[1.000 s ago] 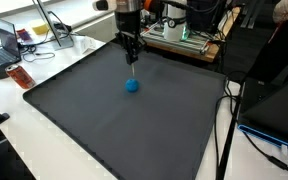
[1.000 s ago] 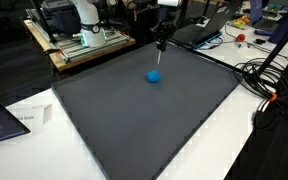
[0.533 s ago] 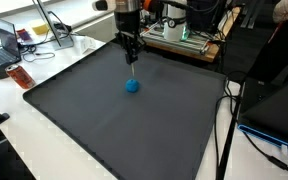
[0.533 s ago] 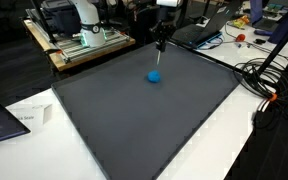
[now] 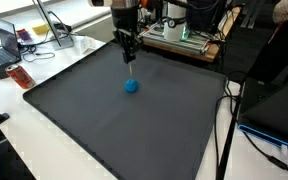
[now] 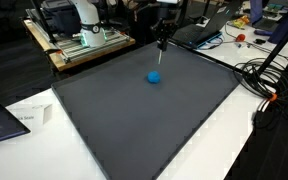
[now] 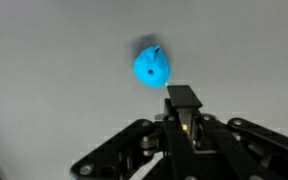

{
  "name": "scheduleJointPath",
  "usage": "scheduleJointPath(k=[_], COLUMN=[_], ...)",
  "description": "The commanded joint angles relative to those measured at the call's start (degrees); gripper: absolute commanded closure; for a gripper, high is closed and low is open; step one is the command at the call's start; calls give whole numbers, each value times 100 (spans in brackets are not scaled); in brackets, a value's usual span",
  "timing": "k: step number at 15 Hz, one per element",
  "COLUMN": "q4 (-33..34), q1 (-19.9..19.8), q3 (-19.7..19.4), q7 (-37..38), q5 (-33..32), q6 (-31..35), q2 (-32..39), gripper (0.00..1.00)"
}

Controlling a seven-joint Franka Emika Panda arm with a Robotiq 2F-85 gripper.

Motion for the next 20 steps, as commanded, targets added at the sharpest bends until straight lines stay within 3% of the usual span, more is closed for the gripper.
scheduleJointPath(k=[1, 8, 20], q4=[424, 1093, 1878], q1=[7, -225, -852], q3=[-68, -203, -208], q7=[344, 135, -597], q5=[-162, 292, 1649], q6=[-287, -577, -1047], q2=[186, 714, 1599], gripper=[97, 97, 97])
